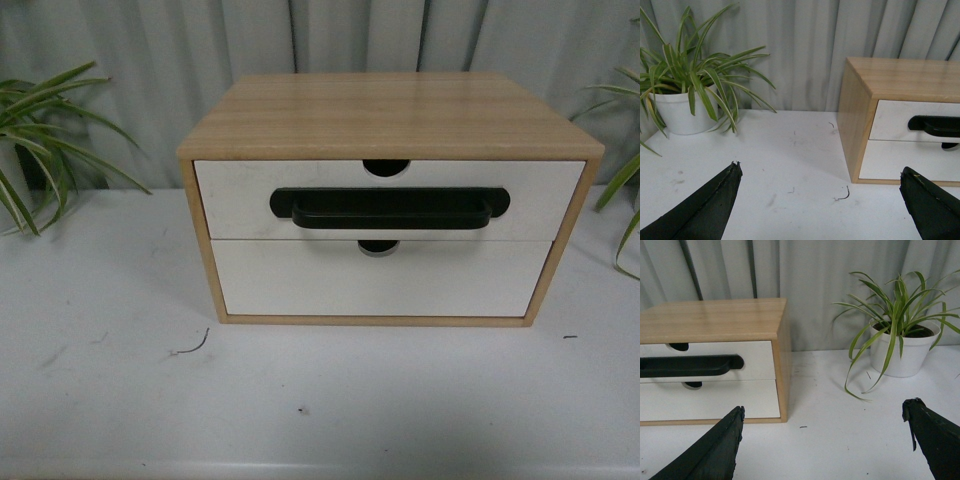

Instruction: Pull drawer

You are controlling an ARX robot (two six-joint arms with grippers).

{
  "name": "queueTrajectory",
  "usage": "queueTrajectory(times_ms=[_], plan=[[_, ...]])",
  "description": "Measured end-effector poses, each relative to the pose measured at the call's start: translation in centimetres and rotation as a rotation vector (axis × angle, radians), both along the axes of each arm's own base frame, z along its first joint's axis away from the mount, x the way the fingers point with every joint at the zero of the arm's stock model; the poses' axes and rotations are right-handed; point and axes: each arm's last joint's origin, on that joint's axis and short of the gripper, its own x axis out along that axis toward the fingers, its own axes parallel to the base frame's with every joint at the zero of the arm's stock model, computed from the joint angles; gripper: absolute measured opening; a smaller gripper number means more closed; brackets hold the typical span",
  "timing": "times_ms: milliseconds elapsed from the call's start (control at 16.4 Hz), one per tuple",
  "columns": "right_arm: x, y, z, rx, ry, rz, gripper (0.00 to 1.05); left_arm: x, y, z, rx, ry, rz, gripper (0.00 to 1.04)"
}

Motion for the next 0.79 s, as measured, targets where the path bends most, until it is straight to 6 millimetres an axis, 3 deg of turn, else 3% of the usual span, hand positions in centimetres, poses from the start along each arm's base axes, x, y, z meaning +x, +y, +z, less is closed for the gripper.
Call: queueTrajectory(times_ms=[792], plan=[[0.00, 0.00, 0.00, 0.000, 0.000, 0.000, 0.98, 0.00, 0.00, 0.00, 0.000, 0.000, 0.000, 0.98]])
